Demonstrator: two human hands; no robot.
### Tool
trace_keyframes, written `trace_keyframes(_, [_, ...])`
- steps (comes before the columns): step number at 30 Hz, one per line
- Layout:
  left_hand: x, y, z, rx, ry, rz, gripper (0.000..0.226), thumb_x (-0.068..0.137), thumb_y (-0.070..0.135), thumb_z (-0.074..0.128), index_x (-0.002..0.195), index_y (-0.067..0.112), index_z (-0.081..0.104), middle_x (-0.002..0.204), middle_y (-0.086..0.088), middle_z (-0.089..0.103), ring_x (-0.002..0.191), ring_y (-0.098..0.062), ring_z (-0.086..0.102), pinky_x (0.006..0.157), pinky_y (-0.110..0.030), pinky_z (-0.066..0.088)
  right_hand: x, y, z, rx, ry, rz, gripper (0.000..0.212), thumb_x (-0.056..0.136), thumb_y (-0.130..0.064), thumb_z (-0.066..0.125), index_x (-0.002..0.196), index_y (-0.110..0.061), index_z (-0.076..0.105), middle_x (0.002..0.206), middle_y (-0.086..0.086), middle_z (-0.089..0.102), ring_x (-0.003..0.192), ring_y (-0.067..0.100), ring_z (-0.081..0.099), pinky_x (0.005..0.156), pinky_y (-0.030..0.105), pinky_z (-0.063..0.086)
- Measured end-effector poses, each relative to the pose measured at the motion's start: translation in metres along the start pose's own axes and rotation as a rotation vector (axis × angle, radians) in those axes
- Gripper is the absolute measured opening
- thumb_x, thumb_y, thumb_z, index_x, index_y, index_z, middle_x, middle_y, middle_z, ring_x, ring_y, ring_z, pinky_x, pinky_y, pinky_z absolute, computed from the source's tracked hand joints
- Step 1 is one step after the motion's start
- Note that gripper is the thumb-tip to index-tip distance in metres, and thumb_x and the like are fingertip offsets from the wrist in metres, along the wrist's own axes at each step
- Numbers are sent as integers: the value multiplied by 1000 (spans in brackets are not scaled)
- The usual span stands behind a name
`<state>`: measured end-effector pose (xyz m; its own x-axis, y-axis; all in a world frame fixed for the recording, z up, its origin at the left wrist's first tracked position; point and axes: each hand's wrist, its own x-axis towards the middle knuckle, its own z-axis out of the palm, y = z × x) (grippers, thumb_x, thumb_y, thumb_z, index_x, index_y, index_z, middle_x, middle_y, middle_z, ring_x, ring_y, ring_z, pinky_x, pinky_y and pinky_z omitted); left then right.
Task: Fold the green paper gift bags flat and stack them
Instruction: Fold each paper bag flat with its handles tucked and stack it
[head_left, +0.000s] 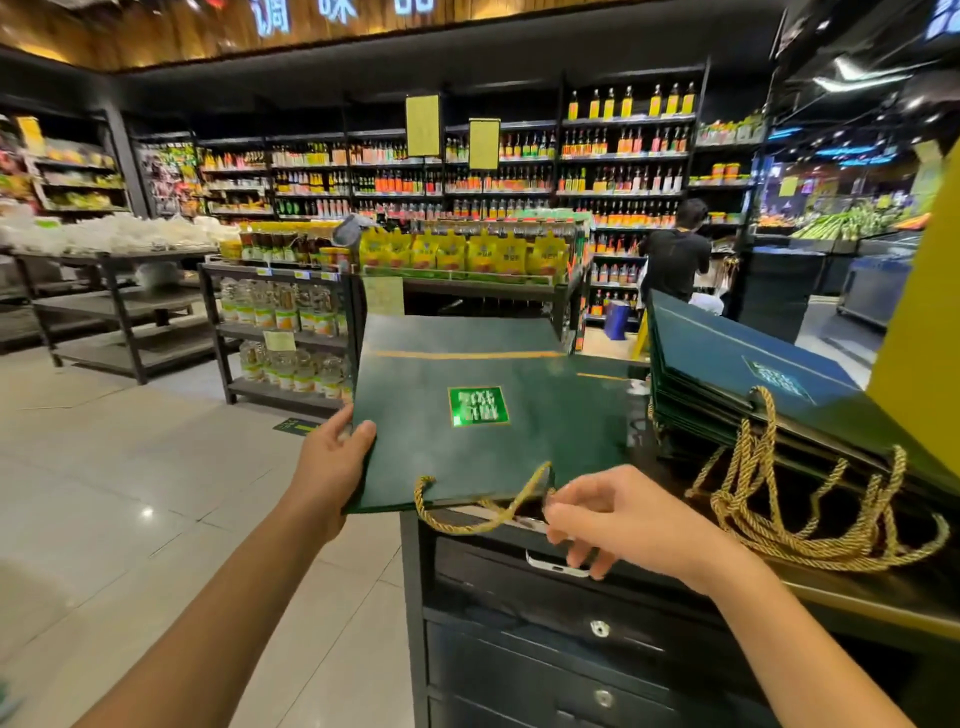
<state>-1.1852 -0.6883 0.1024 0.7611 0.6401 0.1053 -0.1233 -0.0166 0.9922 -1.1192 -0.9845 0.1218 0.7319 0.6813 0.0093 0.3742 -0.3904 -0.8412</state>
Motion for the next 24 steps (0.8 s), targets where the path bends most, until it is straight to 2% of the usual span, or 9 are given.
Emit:
trace_keyframes(3, [5,-13,-1,105,19,8,38,105,15,54,143,14,55,108,-9,74,86,-19,73,64,-30,59,1,3,-6,-82,128,-129,17,99,-32,63,98,-20,75,85,-3,76,71,15,71,61,31,58])
trace_keyframes(5, [7,-17,1,192,37,46,40,103,16,58,143,12,56,100,-4,74,84,-17,74,65,-29,57,11,12,-9,-252,319,-244,15,99,-32,62,101,-26,75,89,-13,74,82,6,68,76,29,57])
trace_keyframes(7, [7,-18,4,264,42,94,38,102,17,59,140,12,58,97,-1,73,83,-15,73,63,-25,56,23,21,-11,-422,421,-309,20,100,-32,59,116,-28,71,110,-18,69,104,3,61,95,26,49])
trace_keyframes(10, [9,-19,9,385,54,147,40,101,22,61,139,11,59,102,-3,72,86,-12,70,62,-23,54,37,40,-12,-575,339,-270,39,105,-32,51,143,-25,55,150,-7,50,143,12,37,116,25,24])
trace_keyframes(12, [10,-19,11,497,64,196,40,100,25,61,137,10,60,106,-5,72,88,-14,69,65,-25,52,42,51,-8,-614,260,-212,45,108,-34,42,153,-27,42,163,-4,31,154,14,18,121,25,9])
trace_keyframes(17, [7,-8,13,1169,110,305,42,99,33,58,136,13,59,130,-16,58,116,-34,54,88,-44,45,47,60,-6,-637,240,-190,46,110,-33,32,156,-28,35,167,-5,22,156,14,10,124,30,1])
trace_keyframes(19, [-5,-2,21,1185,131,485,39,97,29,62,133,15,62,131,-13,57,122,-35,51,98,-49,43,48,62,-6,-625,242,-193,46,110,-34,33,156,-28,36,166,-4,24,156,14,11,126,33,3])
trace_keyframes(21, [-21,6,38,1046,-28,626,28,97,26,62,123,16,67,124,-6,62,117,-25,55,97,-40,45,48,64,-6,-621,241,-195,46,110,-34,33,156,-29,37,166,-5,24,155,14,12,126,34,5])
trace_keyframes(24, [-43,10,70,962,-401,680,21,98,35,62,110,21,72,111,5,65,105,-11,58,91,-30,47,48,64,-6,-594,244,-197,46,110,-34,35,155,-29,38,166,-5,25,155,14,13,126,34,5])
